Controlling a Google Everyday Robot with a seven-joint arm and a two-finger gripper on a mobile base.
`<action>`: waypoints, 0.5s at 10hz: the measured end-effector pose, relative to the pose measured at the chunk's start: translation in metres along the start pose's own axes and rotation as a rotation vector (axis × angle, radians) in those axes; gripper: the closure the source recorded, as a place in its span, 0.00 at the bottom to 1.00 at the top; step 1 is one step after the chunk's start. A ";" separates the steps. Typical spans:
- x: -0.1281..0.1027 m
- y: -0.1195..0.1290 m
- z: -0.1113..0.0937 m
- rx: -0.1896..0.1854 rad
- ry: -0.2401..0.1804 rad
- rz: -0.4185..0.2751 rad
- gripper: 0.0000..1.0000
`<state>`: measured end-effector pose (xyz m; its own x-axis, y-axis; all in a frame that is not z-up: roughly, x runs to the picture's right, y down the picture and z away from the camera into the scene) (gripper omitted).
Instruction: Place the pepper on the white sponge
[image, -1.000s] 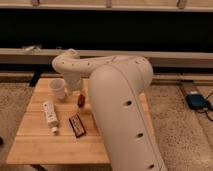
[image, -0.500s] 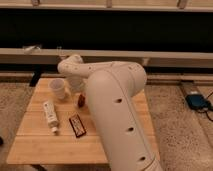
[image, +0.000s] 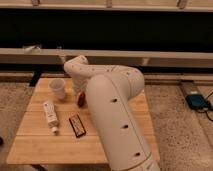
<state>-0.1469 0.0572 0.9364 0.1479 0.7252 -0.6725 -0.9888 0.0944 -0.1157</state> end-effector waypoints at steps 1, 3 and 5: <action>-0.001 -0.001 0.002 0.002 0.002 -0.002 0.35; -0.001 0.002 0.006 0.006 0.007 -0.010 0.35; 0.001 0.006 0.009 0.016 0.013 -0.020 0.49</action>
<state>-0.1526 0.0646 0.9421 0.1678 0.7139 -0.6798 -0.9858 0.1200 -0.1174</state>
